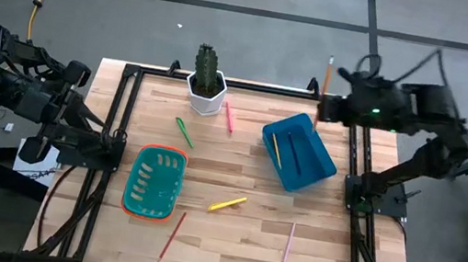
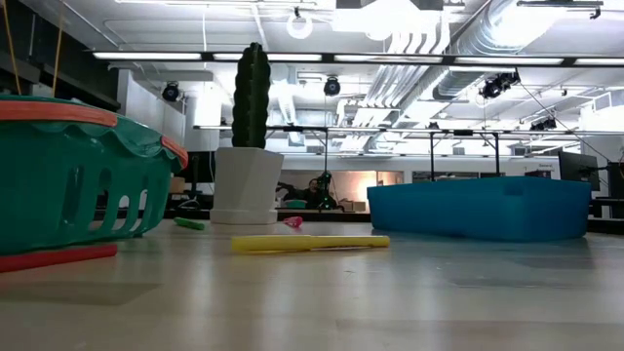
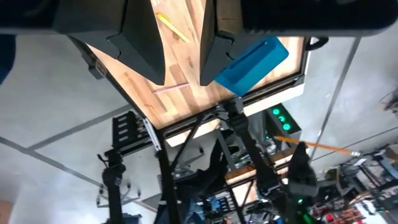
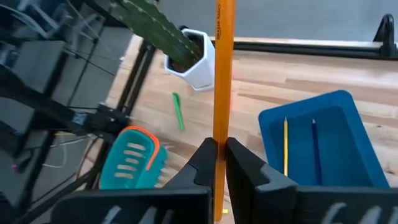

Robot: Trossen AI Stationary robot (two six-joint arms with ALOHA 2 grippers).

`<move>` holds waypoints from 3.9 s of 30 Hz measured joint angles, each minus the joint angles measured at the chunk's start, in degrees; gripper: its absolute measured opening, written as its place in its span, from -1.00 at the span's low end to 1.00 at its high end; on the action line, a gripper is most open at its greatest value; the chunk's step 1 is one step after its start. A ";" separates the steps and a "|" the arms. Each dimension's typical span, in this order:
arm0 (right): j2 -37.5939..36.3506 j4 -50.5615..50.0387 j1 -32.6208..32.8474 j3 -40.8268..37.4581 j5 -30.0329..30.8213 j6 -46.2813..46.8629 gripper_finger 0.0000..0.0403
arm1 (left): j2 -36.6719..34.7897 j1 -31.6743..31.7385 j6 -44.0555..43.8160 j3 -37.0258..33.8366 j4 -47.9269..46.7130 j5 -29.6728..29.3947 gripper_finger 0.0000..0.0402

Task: Sort pens & pencils
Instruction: Put the orange pencil into the blue bin, then put the yellow pen into the green basket

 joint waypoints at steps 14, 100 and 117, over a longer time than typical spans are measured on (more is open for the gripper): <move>-8.85 0.19 -1.66 -7.39 -1.12 -3.00 -0.98 | 0.02 0.00 -4.75 0.00 -0.01 -4.76 -0.56; -11.02 64.85 -14.38 -69.69 -30.29 -15.58 -0.60 | -1.31 -0.02 -8.60 -0.02 0.00 -15.68 -0.56; -11.02 65.04 2.35 -68.74 -23.70 -12.20 -0.60 | -8.30 -0.02 -5.05 0.03 0.03 -17.17 -0.56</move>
